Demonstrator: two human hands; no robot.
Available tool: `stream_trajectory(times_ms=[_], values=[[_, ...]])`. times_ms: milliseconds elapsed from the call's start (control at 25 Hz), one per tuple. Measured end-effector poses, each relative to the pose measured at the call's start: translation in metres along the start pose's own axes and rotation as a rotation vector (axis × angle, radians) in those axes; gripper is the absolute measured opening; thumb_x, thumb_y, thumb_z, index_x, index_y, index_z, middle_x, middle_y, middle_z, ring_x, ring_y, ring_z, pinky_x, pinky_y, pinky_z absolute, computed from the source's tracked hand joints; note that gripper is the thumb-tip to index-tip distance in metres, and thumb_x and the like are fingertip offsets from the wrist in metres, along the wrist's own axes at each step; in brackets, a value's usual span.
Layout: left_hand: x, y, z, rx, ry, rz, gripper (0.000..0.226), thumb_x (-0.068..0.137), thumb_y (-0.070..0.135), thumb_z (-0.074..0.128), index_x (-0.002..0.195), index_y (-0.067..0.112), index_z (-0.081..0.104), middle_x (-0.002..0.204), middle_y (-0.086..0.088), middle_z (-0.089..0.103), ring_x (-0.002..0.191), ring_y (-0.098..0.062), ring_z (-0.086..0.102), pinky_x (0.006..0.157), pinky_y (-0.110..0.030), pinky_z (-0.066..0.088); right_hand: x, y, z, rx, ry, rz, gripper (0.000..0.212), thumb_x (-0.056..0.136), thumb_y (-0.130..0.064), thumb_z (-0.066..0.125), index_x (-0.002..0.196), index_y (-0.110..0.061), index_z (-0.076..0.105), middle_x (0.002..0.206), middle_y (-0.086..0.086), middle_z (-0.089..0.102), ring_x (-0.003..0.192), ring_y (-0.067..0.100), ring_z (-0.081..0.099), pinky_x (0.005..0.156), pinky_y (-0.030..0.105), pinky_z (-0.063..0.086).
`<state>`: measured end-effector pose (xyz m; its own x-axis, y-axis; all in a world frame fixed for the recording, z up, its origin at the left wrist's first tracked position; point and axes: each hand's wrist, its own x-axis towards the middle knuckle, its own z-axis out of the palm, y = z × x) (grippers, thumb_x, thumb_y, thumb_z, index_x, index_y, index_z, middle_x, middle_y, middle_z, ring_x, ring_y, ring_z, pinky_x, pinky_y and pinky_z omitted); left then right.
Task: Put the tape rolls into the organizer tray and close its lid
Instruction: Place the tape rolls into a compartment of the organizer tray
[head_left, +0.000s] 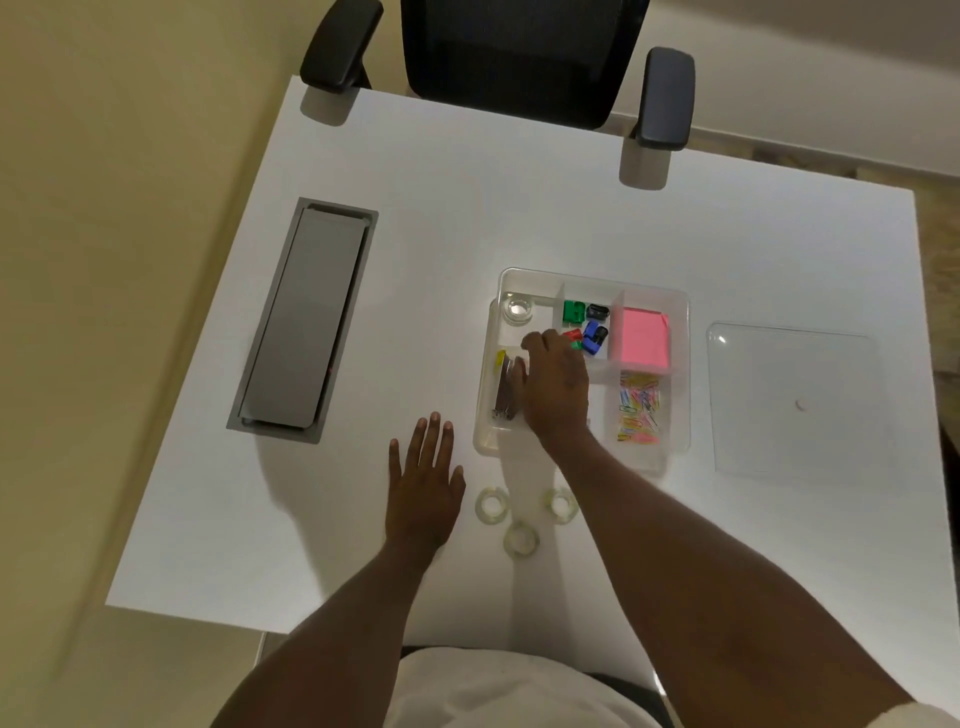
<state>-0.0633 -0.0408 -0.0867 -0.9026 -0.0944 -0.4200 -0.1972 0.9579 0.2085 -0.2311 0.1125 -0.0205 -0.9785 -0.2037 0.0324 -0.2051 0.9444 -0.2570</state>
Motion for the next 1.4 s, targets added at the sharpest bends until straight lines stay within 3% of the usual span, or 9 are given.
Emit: stream_trajectory(times_ms=[200, 400, 600, 680, 800, 1000, 1240, 1400], values=[[-0.003, 0.000, -0.011, 0.024, -0.044, 0.016, 0.066, 0.111, 0.047, 0.017, 0.166, 0.022, -0.010, 0.174, -0.003, -0.019, 0.161, -0.023, -0.017, 0.132, -0.055, -0.001, -0.076, 0.008, 0.000, 0.018, 0.002, -0.115, 0.016, 0.098, -0.025, 0.058, 0.109, -0.014, 0.062, 0.099, 0.005, 0.062, 0.091, 0.023, 0.057, 0.080, 0.037, 0.051], [-0.004, 0.003, -0.019, 0.037, -0.089, 0.014, 0.070, 0.109, 0.051, 0.018, 0.165, 0.023, -0.014, 0.173, -0.003, -0.022, 0.161, -0.024, -0.018, 0.131, -0.056, 0.000, -0.138, 0.008, 0.007, 0.089, -0.086, -0.154, 0.022, 0.095, -0.029, 0.065, 0.111, -0.015, 0.063, 0.103, 0.005, 0.066, 0.093, 0.022, 0.062, 0.081, 0.038, 0.055], [-0.003, 0.005, -0.021, 0.059, -0.126, 0.010, 0.075, 0.108, 0.055, 0.023, 0.165, 0.023, -0.015, 0.173, -0.003, -0.024, 0.161, -0.026, -0.019, 0.131, -0.057, 0.000, -0.172, 0.000, 0.020, 0.128, -0.377, -0.054, 0.055, 0.094, -0.051, 0.062, 0.136, -0.018, 0.054, 0.132, 0.004, 0.061, 0.118, 0.023, 0.059, 0.102, 0.041, 0.049], [-0.003, 0.002, -0.020, 0.060, -0.129, 0.022, 0.076, 0.108, 0.054, 0.025, 0.165, 0.022, -0.016, 0.173, -0.004, -0.024, 0.161, -0.025, -0.019, 0.131, -0.057, 0.001, -0.181, -0.002, 0.027, 0.113, -0.421, -0.022, 0.068, 0.090, -0.054, 0.066, 0.144, -0.018, 0.046, 0.140, 0.004, 0.056, 0.124, 0.025, 0.054, 0.106, 0.041, 0.046], [-0.001, 0.000, -0.019, 0.057, -0.135, 0.028, 0.077, 0.109, 0.054, 0.027, 0.164, 0.022, -0.016, 0.172, -0.004, -0.025, 0.161, -0.025, -0.020, 0.131, -0.057, 0.000, -0.183, -0.005, 0.034, 0.127, -0.395, 0.013, 0.071, 0.086, -0.046, 0.075, 0.144, -0.017, 0.047, 0.138, 0.006, 0.055, 0.123, 0.026, 0.055, 0.103, 0.041, 0.048], [-0.001, 0.001, -0.018, 0.052, -0.144, 0.028, 0.076, 0.109, 0.054, 0.026, 0.164, 0.023, -0.016, 0.172, -0.003, -0.026, 0.160, -0.025, -0.021, 0.131, -0.057, 0.000, -0.176, -0.010, 0.035, 0.092, -0.374, -0.016, 0.055, 0.088, -0.041, 0.073, 0.134, -0.015, 0.055, 0.134, 0.007, 0.058, 0.119, 0.026, 0.059, 0.103, 0.040, 0.048], [-0.005, 0.001, -0.018, 0.060, -0.099, 0.034, 0.074, 0.110, 0.053, 0.023, 0.165, 0.023, -0.015, 0.173, -0.003, -0.024, 0.161, -0.024, -0.019, 0.132, -0.055, 0.000, -0.138, -0.005, 0.013, 0.122, -0.200, -0.042, 0.059, 0.090, -0.047, 0.071, 0.137, -0.014, 0.056, 0.135, 0.010, 0.061, 0.124, 0.029, 0.059, 0.106, 0.042, 0.050], [-0.007, -0.002, -0.013, 0.046, -0.058, 0.054, 0.071, 0.110, 0.049, 0.023, 0.165, 0.022, -0.015, 0.173, -0.003, -0.023, 0.161, -0.023, -0.019, 0.132, -0.055, 0.003, -0.082, 0.006, -0.009, 0.115, -0.079, -0.053, 0.054, 0.090, -0.044, 0.070, 0.133, -0.015, 0.055, 0.126, 0.008, 0.061, 0.114, 0.023, 0.059, 0.097, 0.037, 0.055]])
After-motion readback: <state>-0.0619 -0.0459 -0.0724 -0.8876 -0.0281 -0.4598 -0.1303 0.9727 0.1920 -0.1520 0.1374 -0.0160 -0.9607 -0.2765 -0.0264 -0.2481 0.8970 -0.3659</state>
